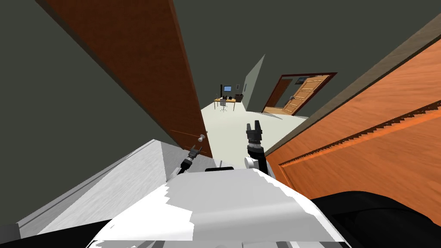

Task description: Pull the door open

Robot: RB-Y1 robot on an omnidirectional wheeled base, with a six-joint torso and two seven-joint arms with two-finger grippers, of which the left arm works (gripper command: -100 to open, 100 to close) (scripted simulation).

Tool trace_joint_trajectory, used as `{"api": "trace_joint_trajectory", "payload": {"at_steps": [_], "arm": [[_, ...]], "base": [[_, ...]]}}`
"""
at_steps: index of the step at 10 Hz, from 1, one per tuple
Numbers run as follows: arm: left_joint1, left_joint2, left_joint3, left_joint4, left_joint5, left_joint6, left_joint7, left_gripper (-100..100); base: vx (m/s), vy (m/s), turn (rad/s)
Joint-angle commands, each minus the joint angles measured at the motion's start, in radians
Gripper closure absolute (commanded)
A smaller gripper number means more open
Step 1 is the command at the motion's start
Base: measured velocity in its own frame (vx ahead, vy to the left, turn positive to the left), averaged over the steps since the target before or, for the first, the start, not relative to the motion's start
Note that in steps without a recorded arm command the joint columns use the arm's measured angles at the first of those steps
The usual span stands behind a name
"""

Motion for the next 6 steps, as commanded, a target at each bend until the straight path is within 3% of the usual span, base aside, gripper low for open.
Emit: {"api": "trace_joint_trajectory", "payload": {"at_steps": [1,3,4,5,6], "arm": [[-0.011,0.011,0.011,0.034,0.008,-0.021,-0.008,-100],[-0.02,0.037,0.033,0.063,0.023,-0.043,-0.006,-100],[-0.02,0.028,0.027,0.061,0.019,-0.039,-0.011,-100],[-0.001,0.025,0.059,0.046,0.017,-0.04,-0.008,-100],[-0.001,0.025,0.059,0.046,0.017,-0.04,-0.008,-100]], "base": [[-0.137,0.033,-0.036],[-0.116,0.075,-0.089],[-0.066,0.041,-0.018],[0.102,-0.063,-0.269],[0.142,-0.069,-0.106]]}}
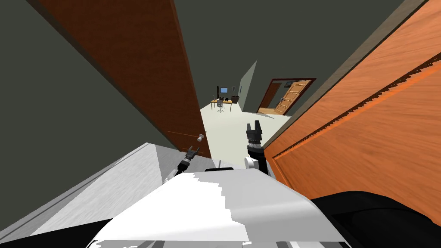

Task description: Pull the door open

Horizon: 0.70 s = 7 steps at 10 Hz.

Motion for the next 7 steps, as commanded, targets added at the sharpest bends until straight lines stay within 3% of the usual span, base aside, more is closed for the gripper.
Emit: {"api": "trace_joint_trajectory", "payload": {"at_steps": [1,4,7], "arm": [[0.018,-0.003,0.012,-0.029,-0.003,0.01,0.011,-100],[0.054,-0.01,0.072,-0.061,-0.009,0.013,0.019,-100],[0.085,-0.016,0.123,-0.089,-0.014,0.015,0.026,-100]], "base": [[0.118,-0.051,-0.05],[0.17,-0.054,-0.214],[0.125,0.003,-0.136]]}}
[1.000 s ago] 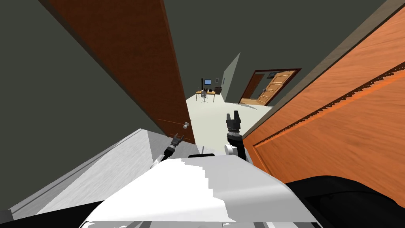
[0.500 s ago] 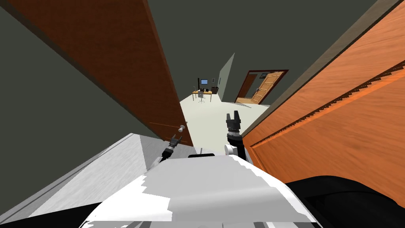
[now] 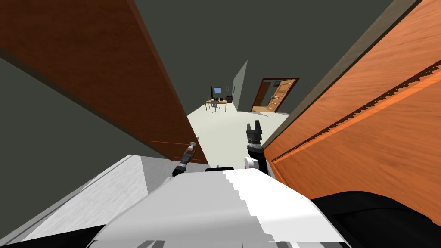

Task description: Pull the door open

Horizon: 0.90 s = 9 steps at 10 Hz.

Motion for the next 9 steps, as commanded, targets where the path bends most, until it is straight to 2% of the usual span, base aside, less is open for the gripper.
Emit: {"api": "trace_joint_trajectory", "payload": {"at_steps": [1,2,7,8,9], "arm": [[0.0,0.0,0.0,0.0,0.0,0.0,0.0,-100],[0.0,0.0,0.0,0.0,0.0,0.0,0.0,100],[0.0,0.0,0.0,0.0,0.0,0.0,0.0,100],[0.009,0.01,0.003,-0.004,0.0,-0.01,0.007,-100],[0.01,0.013,0.003,-0.006,-0.001,-0.013,0.01,-100]], "base": [[0.022,-0.001,0.013],[-0.033,-0.004,0.033],[-0.005,0.003,-0.001],[-0.107,-0.007,0.032],[-0.167,-0.006,0.035]]}}
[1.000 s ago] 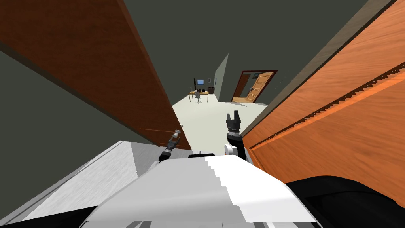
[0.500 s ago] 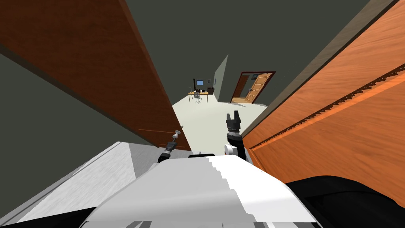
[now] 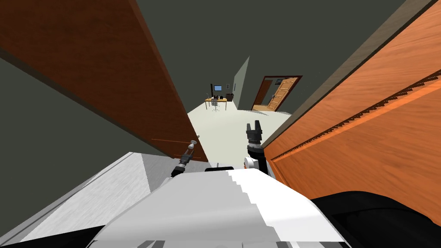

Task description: Pull the door open

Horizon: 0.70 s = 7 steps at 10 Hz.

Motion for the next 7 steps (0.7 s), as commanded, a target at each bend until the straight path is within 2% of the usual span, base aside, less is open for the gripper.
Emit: {"api": "trace_joint_trajectory", "payload": {"at_steps": [1,4,5,7], "arm": [[0.004,0.009,0.001,-0.003,-0.001,-0.011,0.008,-100],[0.013,0.027,0.002,-0.015,-0.005,-0.03,0.024,-100],[0.013,0.022,0.001,-0.017,-0.004,-0.023,0.021,-100],[0.013,0.027,0.018,-0.004,0.004,-0.031,0.017,-100]], "base": [[-0.18,0.011,0.034],[-0.203,0.041,0.044],[-0.083,0.012,0.009],[0.126,0.0,-0.106]]}}
